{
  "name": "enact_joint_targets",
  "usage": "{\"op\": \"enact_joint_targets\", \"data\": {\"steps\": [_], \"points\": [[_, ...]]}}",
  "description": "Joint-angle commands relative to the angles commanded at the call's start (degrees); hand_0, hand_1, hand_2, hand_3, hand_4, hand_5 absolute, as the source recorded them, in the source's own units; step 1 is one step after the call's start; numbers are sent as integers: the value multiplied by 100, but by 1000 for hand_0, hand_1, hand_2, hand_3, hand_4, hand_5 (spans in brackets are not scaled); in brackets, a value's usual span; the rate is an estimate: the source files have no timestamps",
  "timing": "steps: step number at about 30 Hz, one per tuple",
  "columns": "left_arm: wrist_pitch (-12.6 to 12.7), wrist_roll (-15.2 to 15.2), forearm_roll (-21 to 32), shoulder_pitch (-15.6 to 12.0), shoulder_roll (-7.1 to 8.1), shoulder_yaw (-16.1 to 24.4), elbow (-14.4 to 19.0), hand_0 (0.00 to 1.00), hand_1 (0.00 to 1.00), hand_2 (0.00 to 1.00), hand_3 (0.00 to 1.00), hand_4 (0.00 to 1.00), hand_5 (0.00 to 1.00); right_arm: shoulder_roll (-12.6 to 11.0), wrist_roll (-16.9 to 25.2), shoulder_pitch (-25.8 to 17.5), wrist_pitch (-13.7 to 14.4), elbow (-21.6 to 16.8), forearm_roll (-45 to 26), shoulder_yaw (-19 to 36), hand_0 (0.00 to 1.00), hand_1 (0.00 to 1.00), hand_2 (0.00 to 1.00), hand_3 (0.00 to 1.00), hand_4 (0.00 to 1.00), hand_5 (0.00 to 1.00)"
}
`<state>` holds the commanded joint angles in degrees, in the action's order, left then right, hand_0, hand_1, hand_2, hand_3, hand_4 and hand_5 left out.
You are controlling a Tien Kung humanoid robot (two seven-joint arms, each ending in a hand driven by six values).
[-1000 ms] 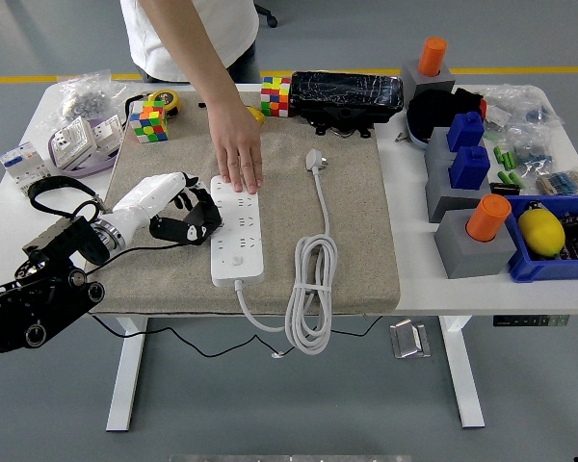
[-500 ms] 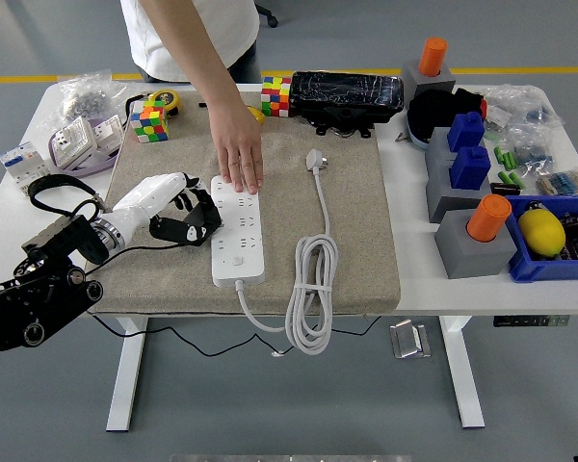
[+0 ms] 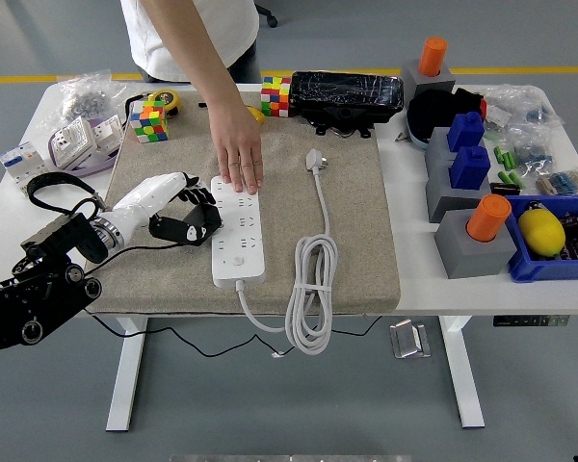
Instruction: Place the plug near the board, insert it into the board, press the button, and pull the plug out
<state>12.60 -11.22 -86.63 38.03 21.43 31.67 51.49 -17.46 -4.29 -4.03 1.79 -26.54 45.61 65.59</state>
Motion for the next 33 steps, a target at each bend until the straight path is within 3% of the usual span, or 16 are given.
{"op": "enact_joint_targets", "data": {"steps": [5,6,17,18,23,24,29,30,33], "points": [[-13,-38,57,-6,4,27,25,632,689,704,631,948,135,-3,-1,-4,0,-2,2,-3,588,667,639,565,977,580],[-9,-48,73,-8,6,34,34,635,695,715,692,998,172,-2,-1,-4,0,-3,2,-4,587,667,639,565,978,580],[79,11,90,-1,-8,-12,27,639,696,713,685,998,179,3,-4,-5,0,-3,1,-10,588,667,639,566,978,581],[86,28,89,-2,-7,-16,27,578,643,651,654,998,189,2,-3,-7,-1,-6,-2,-9,588,667,638,566,978,581],[114,94,89,-2,-2,-8,34,578,643,651,654,998,189,-5,-4,-10,1,-4,0,-9,588,667,638,566,978,581],[122,112,87,-2,0,-6,36,455,542,546,590,991,145,-7,-5,-10,1,-4,1,-11,587,667,639,566,978,581],[133,160,81,-6,1,-18,41,455,542,546,590,991,145,-11,-1,-9,2,-10,0,-26,587,667,639,566,978,581],[135,172,76,-9,-1,-21,45,356,466,515,565,875,3,-11,-1,-11,2,-10,1,-31,587,667,639,565,978,582],[128,201,70,-11,-3,-22,54,356,466,515,565,875,3,-11,-1,-11,2,-10,0,-35,587,667,639,565,978,582]]}}
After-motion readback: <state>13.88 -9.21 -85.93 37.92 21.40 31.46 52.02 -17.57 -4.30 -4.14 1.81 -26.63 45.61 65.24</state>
